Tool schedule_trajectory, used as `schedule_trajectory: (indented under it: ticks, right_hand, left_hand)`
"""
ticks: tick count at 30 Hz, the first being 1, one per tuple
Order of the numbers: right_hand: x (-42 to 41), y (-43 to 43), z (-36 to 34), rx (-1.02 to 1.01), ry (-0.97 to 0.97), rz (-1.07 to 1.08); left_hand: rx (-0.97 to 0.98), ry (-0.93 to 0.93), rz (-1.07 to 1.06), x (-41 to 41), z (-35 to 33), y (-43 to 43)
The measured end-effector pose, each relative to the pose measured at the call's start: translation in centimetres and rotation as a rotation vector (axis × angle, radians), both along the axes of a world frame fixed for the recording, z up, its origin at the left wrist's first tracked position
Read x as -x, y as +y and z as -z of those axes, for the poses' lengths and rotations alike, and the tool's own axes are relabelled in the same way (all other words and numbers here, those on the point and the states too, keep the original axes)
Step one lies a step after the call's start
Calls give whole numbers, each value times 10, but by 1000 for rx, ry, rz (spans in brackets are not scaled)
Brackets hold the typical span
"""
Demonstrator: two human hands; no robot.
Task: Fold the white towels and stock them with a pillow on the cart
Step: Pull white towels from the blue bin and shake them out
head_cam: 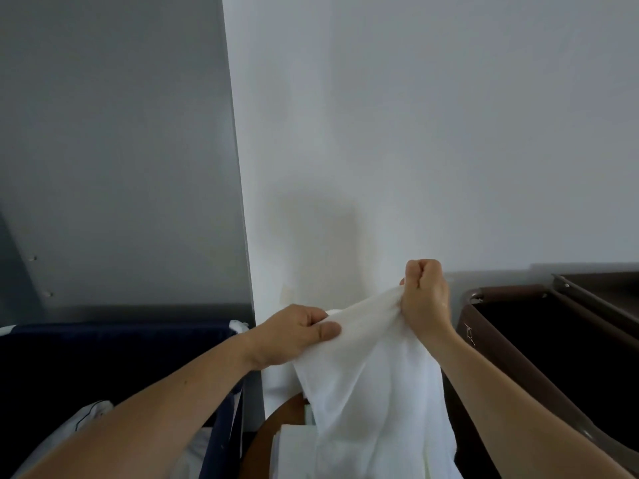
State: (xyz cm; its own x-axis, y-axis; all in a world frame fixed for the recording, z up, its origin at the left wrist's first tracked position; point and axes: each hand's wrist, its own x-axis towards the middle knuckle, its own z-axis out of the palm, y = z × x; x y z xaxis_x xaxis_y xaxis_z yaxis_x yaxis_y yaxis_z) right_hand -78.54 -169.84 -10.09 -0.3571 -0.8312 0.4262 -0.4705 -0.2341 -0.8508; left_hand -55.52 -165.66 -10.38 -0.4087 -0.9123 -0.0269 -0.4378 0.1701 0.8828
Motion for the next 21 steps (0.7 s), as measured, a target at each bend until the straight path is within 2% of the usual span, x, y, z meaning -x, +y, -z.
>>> schedule_trajectory:
  ticks: [5, 13, 15, 19, 21]
  right_hand:
    - [14, -5, 6, -45, -3, 75]
    - [18, -4, 10, -66, 13, 100]
    - [20, -4, 10, -58, 11, 102]
    - [21, -5, 9, -60, 0, 112]
    - [21, -5, 10, -64, -14, 111]
  left_hand:
    - [67, -81, -43, -17, 1, 1]
    - [-94, 73, -16, -20, 14, 10]
    - [-101, 184, -55, -19, 16, 9]
    - [-144, 536, -213, -9, 22, 8]
    - [-142, 621, -255, -3, 26, 10]
